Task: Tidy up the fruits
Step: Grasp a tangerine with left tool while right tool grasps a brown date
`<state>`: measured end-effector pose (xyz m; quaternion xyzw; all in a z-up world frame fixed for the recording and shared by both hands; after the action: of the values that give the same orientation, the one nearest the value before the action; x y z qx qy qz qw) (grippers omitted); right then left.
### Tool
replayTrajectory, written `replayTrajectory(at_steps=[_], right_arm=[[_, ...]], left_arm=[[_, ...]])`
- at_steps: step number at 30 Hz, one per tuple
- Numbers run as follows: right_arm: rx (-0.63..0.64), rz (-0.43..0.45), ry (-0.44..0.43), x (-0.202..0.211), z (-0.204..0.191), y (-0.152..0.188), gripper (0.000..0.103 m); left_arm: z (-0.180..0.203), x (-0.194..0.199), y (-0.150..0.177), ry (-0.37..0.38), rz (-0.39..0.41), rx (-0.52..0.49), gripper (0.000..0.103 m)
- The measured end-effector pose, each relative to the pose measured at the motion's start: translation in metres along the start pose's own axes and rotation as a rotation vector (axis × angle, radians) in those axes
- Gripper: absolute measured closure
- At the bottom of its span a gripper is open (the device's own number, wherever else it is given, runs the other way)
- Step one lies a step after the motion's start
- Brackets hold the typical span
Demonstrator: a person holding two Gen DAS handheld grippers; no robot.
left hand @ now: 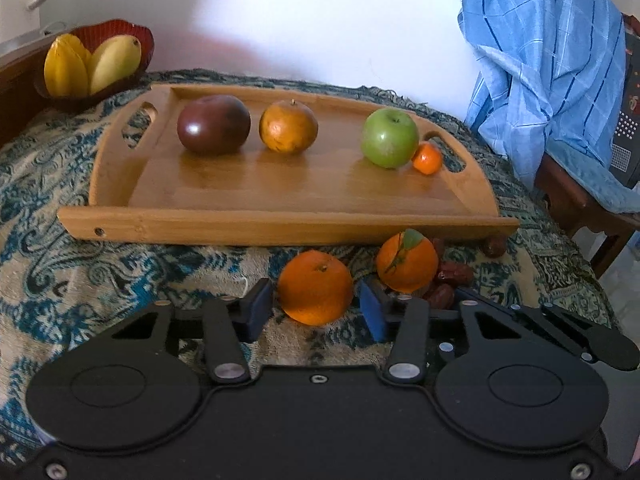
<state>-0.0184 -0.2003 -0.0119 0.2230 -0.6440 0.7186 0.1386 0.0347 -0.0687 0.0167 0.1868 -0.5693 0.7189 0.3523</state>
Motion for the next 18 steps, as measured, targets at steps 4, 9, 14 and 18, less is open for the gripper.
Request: replayTrajectory(at_steps=[4,9,14,18], right_arm=[[-0.002,-0.005,0.002,-0.0016,0.0003,-0.0004,0.054],[-0.003,-0.007,0.006,-0.0036,0.0008,-0.0003,0.055],[-0.003,-0.011,0.012,-0.0061,-0.0004,-0.0001,0.056],[-0.002,-0.011,0.016,-0.0063,-0.0008,-0.0003,0.057]], left_arm=[[0.0031,-0.003,0.0014,-0.005,0.004,-0.005,0.058],[0.0045,-0.0061,0.0013,-0.01,0.005,-0.014,0.058],[0.0055,-0.0077,0.0022,-0.021,0.01,-0.019,0.058],[0.0073,-0.0084,0.003,-0.024,0.011,-0.026,0.058]])
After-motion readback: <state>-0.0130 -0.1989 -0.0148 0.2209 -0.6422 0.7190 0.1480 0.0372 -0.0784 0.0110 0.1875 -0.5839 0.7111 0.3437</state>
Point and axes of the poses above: each gripper's, at about its wrist camera, not at the fingertips, and x roughly against the way its jaws point, z to its right, y to its underside, the point moved 2 cm from there along -x, roughly the way its jaws point, and after that the axes turned 8 degrees about x, right-handed, at the moved point
